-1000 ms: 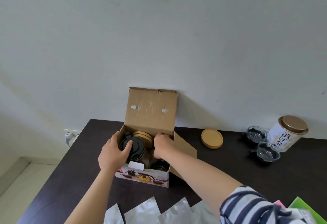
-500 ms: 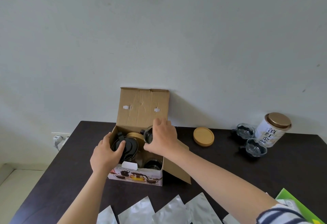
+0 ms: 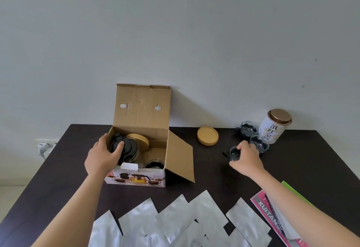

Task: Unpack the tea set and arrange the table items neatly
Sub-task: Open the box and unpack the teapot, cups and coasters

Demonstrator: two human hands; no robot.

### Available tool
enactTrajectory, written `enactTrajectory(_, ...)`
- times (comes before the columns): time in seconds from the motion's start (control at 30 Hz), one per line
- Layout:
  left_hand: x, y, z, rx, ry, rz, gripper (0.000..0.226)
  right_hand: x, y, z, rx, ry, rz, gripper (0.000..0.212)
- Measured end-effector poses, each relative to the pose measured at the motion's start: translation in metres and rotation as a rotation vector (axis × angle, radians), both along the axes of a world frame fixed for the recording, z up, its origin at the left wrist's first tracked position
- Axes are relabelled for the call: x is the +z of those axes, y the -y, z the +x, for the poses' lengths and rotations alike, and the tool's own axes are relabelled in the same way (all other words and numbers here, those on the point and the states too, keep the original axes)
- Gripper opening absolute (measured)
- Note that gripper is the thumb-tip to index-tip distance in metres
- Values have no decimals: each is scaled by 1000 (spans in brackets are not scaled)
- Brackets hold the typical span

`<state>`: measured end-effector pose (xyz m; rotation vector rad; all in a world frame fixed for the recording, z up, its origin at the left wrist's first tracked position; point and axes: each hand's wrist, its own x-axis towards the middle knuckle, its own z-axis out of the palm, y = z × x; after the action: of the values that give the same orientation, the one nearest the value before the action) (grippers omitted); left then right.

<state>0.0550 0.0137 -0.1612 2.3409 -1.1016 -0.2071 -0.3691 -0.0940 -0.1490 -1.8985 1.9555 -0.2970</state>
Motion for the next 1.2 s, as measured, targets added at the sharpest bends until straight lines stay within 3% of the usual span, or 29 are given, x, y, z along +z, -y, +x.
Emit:
enactTrajectory(0.3,2,-2,-1,-13,-7,4,68,-35,9,-66,11,-25,132,69)
enactTrajectory(0.7,3,-3,-2,-28,-18,-12,67,-40,16,-75,41,-393,149,85)
enactTrajectory(0.9,1,-2,1,-23,-20,-14,68,-30,3,-52,85,-555,4,82)
enactTrajectory(1.0,1,-1,0,-12,-17,-15,67,-18,-9,-12,200,-407,-82,73)
enactTrajectory(1.2,0,0,-1,-14,-11,-18,67,21,-32,101,424,195,-127,50)
